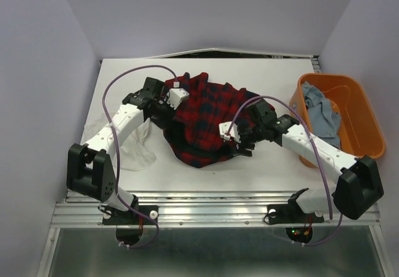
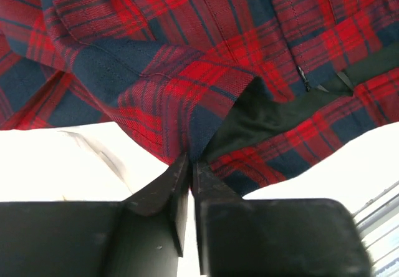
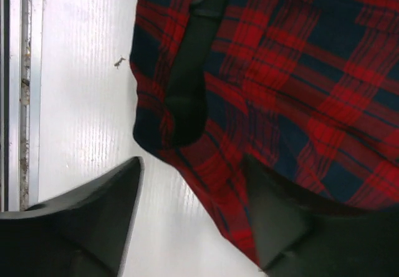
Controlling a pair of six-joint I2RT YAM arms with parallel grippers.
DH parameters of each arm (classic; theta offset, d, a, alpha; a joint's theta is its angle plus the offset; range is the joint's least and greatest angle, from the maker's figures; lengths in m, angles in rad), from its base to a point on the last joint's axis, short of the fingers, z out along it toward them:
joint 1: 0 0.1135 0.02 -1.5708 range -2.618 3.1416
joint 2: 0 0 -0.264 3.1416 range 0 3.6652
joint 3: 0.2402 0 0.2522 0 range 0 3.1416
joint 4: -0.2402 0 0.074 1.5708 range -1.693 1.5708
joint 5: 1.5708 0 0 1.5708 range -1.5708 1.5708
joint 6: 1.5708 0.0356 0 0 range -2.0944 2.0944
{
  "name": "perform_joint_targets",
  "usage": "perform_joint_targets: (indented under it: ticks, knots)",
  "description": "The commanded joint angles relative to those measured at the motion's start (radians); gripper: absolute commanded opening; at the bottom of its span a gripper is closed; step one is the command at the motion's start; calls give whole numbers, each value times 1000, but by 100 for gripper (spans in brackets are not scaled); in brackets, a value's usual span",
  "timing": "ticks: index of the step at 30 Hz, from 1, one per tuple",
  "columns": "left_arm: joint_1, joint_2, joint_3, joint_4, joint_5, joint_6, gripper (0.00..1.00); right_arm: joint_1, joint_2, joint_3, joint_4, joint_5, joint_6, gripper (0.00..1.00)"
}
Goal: Fold and stack the skirts
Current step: Flatten the skirt out
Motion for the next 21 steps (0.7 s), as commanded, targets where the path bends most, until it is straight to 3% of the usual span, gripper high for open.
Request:
perform_joint_targets:
  ticks: [1,2,3,4,5,8,10,11,16,21]
  knots:
    - [8,2,65,-58,37,23,25,50,9,-9,80,13,-69,51]
    - [14,-2,74,-64,42,36,29,62,6,-14,66,13,-75,41]
    - [23,-14,92,-86,49,52,41,62,6,-16,62,21,-74,15]
    - [45,-22,103,-96,51,70,48,62,4,-19,57,30,-74,2]
    - [61,-33,123,-107,51,117,57,62,-8,-25,57,60,-66,1]
    - [130,-83,152,-187,84,254,64,62,-57,-30,60,104,-28,1]
    - [146,-146,129,-222,82,430,69,62,-80,-22,61,120,13,1]
    - [144,-177,56,-213,71,493,80,62,-95,-13,64,127,34,1]
    - [140,-355,-222,-22,3,852,82,62,-97,33,80,162,89,1]
    - [131,-383,-375,158,95,964,83,62,-103,117,86,189,155,1]
